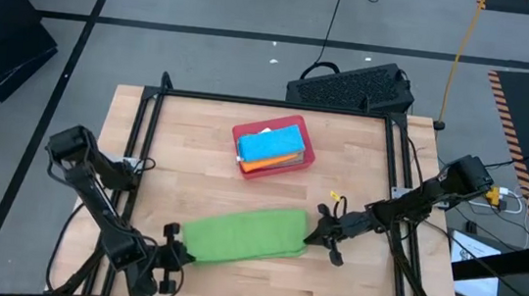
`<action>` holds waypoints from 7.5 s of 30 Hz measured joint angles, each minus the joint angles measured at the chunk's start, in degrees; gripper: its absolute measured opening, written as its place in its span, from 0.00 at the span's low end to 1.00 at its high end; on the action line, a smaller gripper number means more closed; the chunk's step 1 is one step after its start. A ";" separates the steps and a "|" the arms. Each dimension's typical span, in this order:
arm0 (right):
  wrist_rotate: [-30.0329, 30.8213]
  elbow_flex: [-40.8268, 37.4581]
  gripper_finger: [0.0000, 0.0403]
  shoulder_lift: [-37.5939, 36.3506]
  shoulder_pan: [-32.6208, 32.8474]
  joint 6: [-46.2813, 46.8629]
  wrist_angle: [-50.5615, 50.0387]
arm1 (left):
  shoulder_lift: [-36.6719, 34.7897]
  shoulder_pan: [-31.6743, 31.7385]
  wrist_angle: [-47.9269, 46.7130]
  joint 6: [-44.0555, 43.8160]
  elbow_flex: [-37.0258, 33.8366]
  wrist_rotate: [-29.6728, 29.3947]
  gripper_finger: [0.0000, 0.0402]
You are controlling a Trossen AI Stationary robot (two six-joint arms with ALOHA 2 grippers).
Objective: Fold microfiber towels
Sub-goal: Fold the green microfiber cloth
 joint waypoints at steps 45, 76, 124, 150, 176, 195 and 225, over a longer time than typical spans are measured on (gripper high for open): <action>9.60 1.61 0.25 0.00 0.60 2.13 5.94 | -1.92 1.98 -3.86 -5.45 -1.19 -9.48 0.34; 7.48 6.93 0.02 7.24 -4.95 -0.69 5.27 | -7.58 13.12 10.89 -5.69 -17.57 -5.90 0.03; 0.09 14.60 0.02 11.37 4.52 8.33 -9.38 | -21.61 17.99 1.54 -0.55 -16.95 11.46 0.07; 13.56 14.69 0.02 7.92 0.14 -0.85 -3.88 | -10.73 14.60 20.80 6.73 -16.63 6.33 0.26; 9.29 14.88 0.02 26.07 -8.11 2.47 9.48 | -4.36 7.76 34.07 -2.77 -16.59 21.81 0.11; 9.37 14.78 0.02 26.03 -8.13 2.96 10.02 | -4.57 1.56 25.32 -19.55 -16.61 20.31 0.11; 11.42 14.69 0.02 -0.25 -2.52 0.30 -19.04 | -9.33 15.26 36.13 16.40 -16.52 -1.30 0.31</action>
